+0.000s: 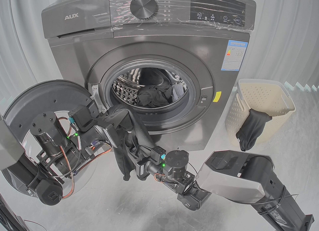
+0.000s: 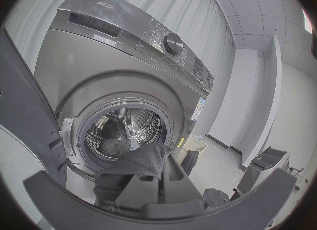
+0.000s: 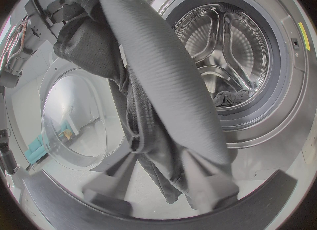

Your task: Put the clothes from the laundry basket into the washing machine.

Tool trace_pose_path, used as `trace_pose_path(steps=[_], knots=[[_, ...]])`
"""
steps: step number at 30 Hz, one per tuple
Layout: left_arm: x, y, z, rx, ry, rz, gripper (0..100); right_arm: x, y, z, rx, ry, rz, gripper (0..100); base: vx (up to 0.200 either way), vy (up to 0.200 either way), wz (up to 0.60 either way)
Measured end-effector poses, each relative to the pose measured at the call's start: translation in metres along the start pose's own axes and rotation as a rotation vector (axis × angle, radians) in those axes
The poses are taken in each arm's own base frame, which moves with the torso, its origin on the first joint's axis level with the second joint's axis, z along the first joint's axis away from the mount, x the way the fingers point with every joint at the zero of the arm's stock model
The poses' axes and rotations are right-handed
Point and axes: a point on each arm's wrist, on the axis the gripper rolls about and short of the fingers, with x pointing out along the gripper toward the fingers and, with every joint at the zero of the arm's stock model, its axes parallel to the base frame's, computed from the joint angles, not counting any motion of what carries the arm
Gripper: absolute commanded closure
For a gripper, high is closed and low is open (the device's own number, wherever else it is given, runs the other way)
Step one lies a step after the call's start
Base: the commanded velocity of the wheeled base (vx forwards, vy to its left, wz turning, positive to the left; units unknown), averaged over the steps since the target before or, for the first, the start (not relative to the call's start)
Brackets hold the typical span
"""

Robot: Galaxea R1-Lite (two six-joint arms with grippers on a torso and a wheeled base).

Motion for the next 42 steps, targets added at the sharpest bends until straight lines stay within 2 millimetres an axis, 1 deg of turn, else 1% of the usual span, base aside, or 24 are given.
trace_pose_path(steps=[7, 14, 15, 20, 28, 35, 36, 42], knots=[[0.000, 0.001, 0.000, 0.000, -0.001, 0.002, 100, -0.001, -0.001, 0.000, 0.001, -0.013, 0.000, 100, 0.000, 0.000, 0.00], [0.000, 0.001, 0.000, 0.001, 0.000, 0.002, 100, -0.008, -0.001, -0.004, 0.001, 0.000, -0.001, 100, 0.000, 0.000, 0.00], [0.000, 0.001, 0.000, 0.001, 0.000, 0.003, 100, -0.009, -0.001, -0.004, 0.001, 0.001, -0.001, 0, 0.000, 0.000, 0.00], [0.000, 0.001, 0.000, 0.000, 0.000, 0.001, 100, -0.009, -0.001, -0.004, 0.000, 0.004, 0.001, 0, 0.000, 0.000, 0.00], [0.000, 0.000, 0.000, -0.001, 0.001, -0.002, 100, -0.002, 0.006, 0.000, -0.005, 0.004, 0.024, 0, 0.000, 0.000, 0.00], [0.000, -0.001, -0.001, -0.002, 0.003, -0.004, 100, 0.005, 0.006, 0.007, -0.006, -0.023, 0.020, 0, 0.000, 0.000, 0.00], [0.000, -0.001, -0.001, -0.002, 0.003, -0.004, 100, 0.005, 0.005, 0.008, -0.006, -0.028, 0.018, 100, 0.000, 0.000, 0.00], [0.000, -0.001, -0.001, -0.002, 0.004, -0.004, 100, 0.007, 0.004, 0.010, -0.005, -0.047, 0.015, 100, 0.000, 0.000, 0.00]])
